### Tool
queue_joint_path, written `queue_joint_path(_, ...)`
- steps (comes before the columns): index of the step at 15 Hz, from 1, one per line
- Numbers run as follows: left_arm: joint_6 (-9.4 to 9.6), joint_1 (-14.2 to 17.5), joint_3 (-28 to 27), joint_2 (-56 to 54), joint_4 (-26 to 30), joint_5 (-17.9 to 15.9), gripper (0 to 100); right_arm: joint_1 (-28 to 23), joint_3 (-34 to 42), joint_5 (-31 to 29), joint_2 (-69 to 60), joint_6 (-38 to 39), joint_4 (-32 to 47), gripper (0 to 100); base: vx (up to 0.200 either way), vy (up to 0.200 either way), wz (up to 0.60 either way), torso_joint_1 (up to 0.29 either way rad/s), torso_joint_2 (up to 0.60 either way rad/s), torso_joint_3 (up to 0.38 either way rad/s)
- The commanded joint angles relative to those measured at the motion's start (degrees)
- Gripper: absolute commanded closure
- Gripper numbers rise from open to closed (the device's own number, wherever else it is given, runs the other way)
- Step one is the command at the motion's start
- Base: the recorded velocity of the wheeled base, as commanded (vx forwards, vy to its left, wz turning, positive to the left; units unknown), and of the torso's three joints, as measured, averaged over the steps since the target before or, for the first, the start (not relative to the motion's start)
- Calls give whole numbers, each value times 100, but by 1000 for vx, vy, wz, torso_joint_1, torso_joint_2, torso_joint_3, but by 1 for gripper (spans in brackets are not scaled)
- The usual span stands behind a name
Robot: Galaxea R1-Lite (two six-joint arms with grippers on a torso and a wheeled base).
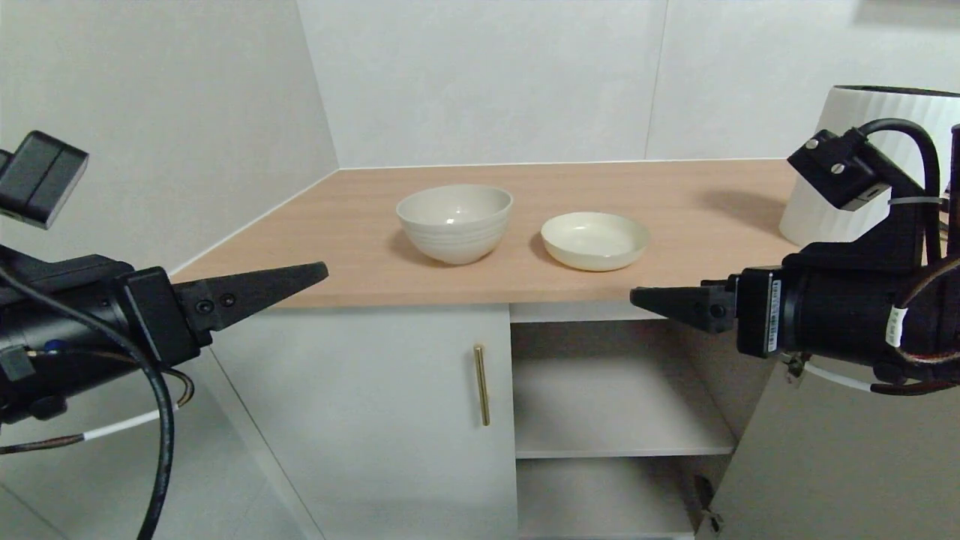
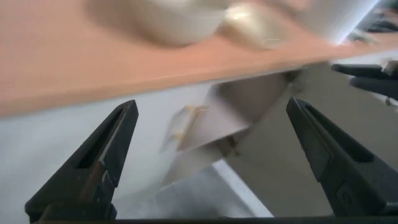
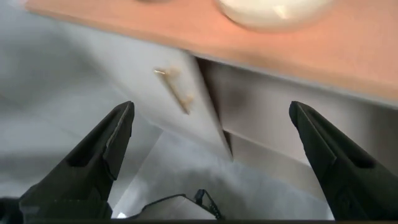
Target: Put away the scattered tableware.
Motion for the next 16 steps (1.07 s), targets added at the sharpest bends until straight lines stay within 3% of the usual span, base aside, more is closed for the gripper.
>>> queue_joint_path(1,-7,-345,-317,77,386,95,0,-6,-12,-4,55,-60,-10,0,0,0,0,139,-510,-305)
queue_joint_path(2,-16,-363,-633,227,728,113,0,-6,-21,-4,90,-95,-10,0,0,0,0,159,-466,-305)
queue_joint_path(4,-16,-363,-686,253,772,113,0,-15,-21,-4,99,-104,-10,0,0,0,0,178,-471,-298)
queue_joint_path(5,-25,-363,-1503,710,1449,113,0,-15,-30,-4,196,-104,-125,0,0,0,0,178,-491,-305)
queue_joint_path(8,-25,-354,-1820,1079,1713,183,0,-76,6,-4,407,-113,-415,0,0,0,0,165,-437,-266)
queue_joint_path(9,-25,-354,-1925,1246,1792,447,0,-103,-3,-13,565,-183,-476,0,0,0,0,85,-183,-115)
queue_joint_path(11,-42,-354,-2057,1361,1959,623,0,-138,-170,-75,793,-166,-520,0,0,0,0,39,-83,-61)
queue_joint_path(12,-359,-363,-2259,1492,2170,799,0,-296,-504,-250,1057,-60,-441,0,0,0,0,0,0,0)
queue_joint_path(13,-359,-363,-2259,1492,2170,799,0,-296,-504,-250,1057,-60,-441,0,0,0,0,0,0,0)
queue_joint_path(14,-1132,-407,-2760,1862,2556,1229,0,-401,-847,-576,1338,318,-230,0,0,0,0,0,0,0)
queue_joint_path(16,-1686,-477,-3287,2398,3057,1730,0,-507,-1304,-962,1602,599,297,0,0,0,0,0,0,0)
